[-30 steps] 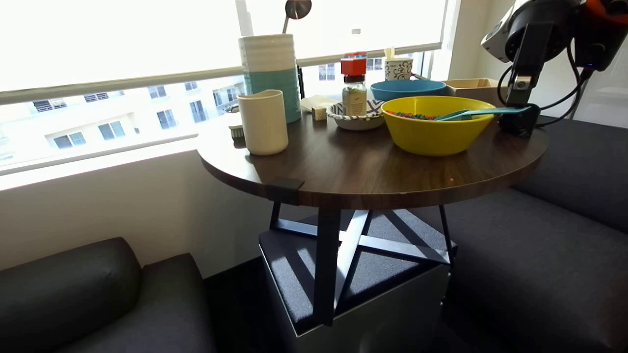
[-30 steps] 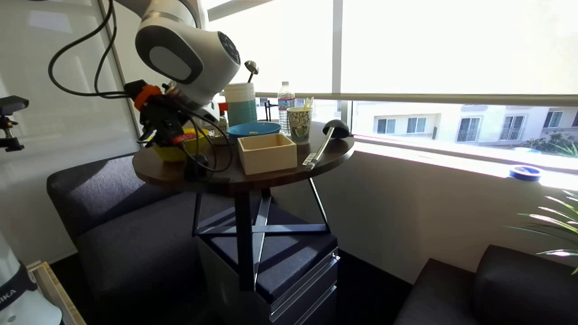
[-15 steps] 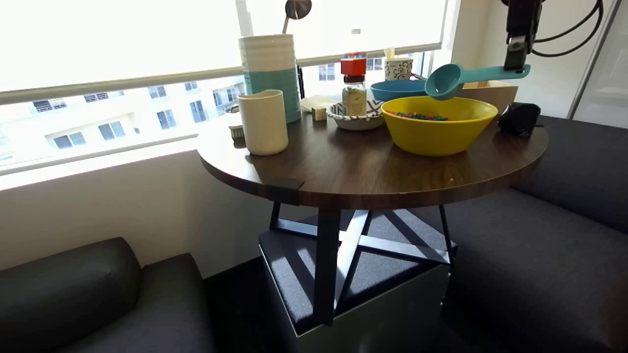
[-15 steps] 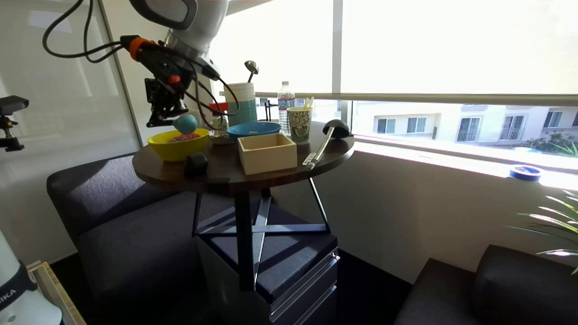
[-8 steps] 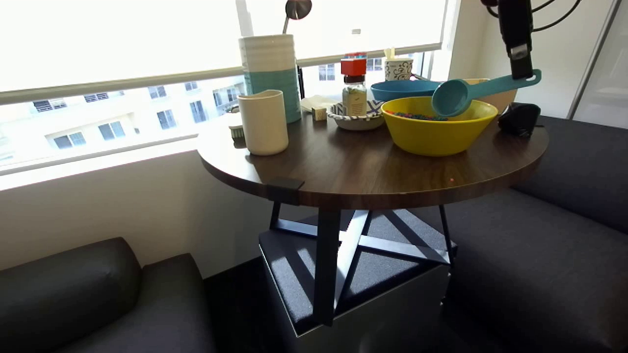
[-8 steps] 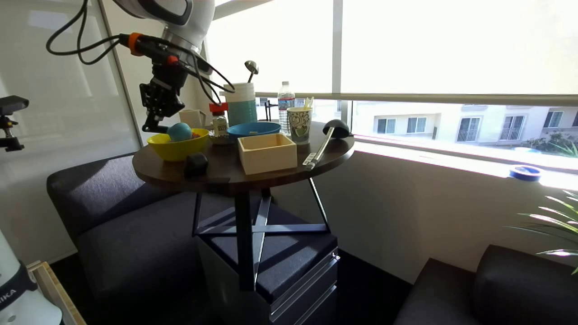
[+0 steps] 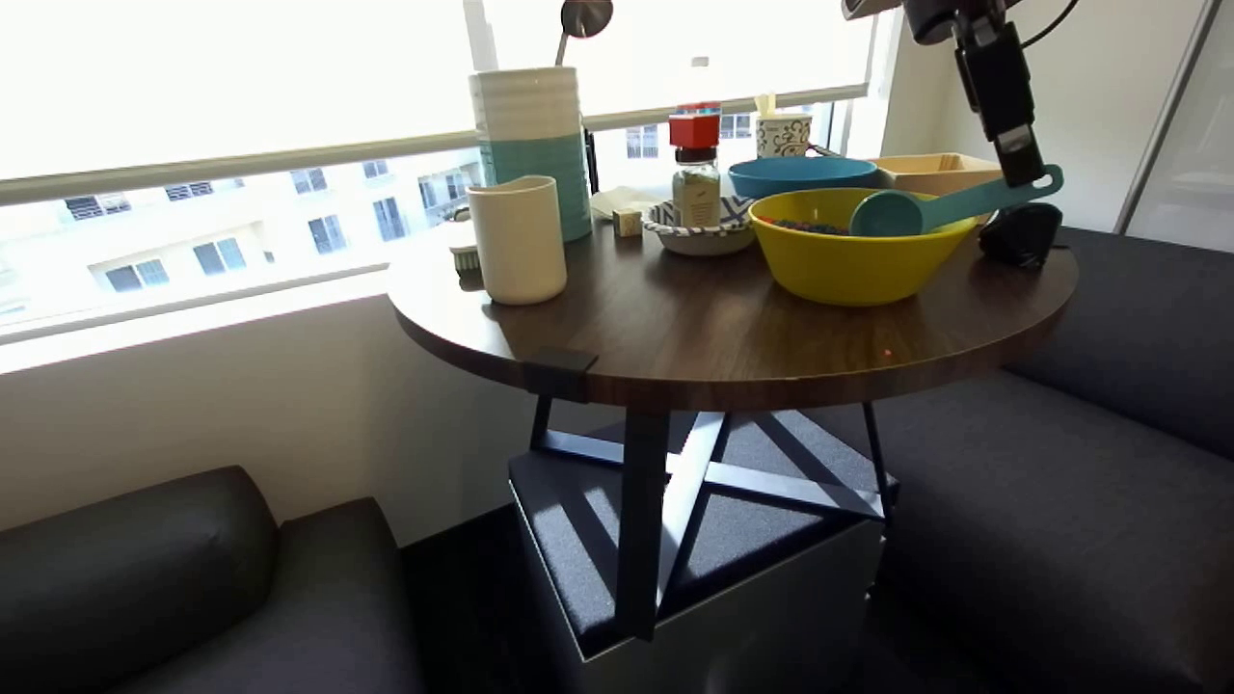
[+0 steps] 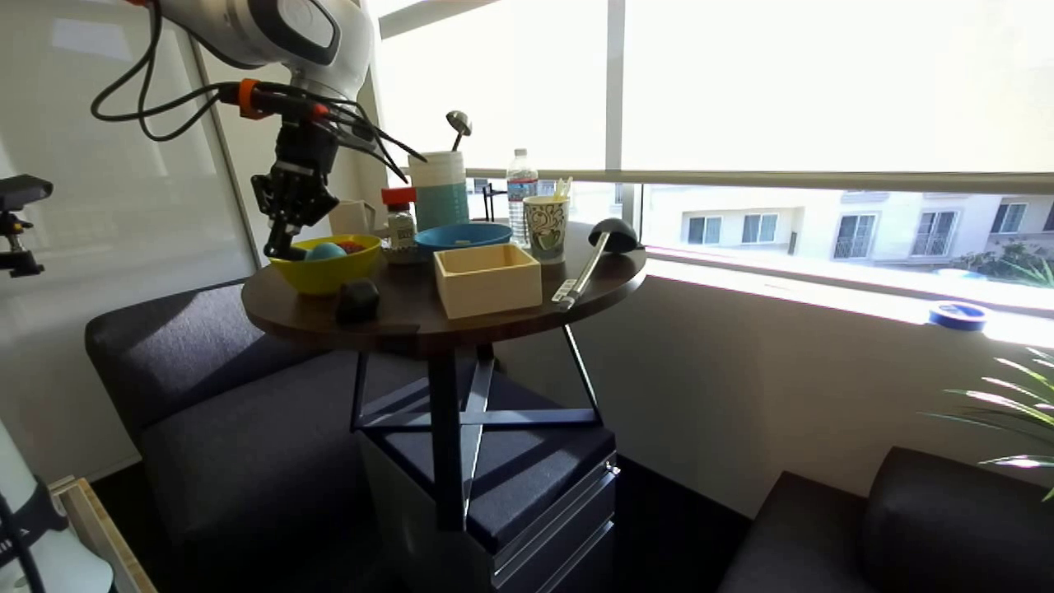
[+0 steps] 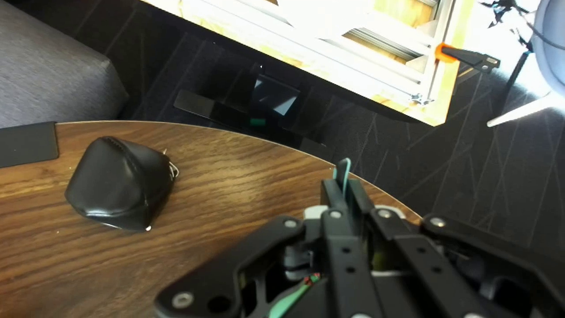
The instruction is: Use the measuring spoon to place contents from the yellow bowl into the blue bowl.
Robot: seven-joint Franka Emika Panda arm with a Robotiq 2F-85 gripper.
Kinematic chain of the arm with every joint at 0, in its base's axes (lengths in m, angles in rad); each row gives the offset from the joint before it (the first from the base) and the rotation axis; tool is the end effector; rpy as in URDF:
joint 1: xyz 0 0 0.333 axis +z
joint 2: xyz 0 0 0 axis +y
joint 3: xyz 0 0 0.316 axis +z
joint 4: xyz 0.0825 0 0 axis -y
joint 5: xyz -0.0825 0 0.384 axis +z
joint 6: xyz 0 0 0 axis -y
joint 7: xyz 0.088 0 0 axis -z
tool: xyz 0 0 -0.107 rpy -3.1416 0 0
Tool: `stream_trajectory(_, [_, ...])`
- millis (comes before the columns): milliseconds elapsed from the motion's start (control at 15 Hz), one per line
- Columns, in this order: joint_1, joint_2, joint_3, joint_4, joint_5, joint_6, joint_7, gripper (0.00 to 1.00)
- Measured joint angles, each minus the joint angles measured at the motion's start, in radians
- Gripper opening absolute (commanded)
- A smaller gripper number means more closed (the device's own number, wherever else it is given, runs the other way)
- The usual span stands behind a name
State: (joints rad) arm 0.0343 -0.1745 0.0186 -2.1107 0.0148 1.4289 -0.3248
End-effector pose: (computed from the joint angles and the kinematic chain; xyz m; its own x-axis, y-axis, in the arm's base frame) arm 0.4387 0.0253 0.4621 0.8121 0.3628 -0.4571 0.3234 -0.9318 -0.1651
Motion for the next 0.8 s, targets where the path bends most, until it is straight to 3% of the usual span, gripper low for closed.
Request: stream_trajectory(800, [-0.006, 0.101, -0.041, 0.072, 0.113, 0.0, -0.026, 0.02])
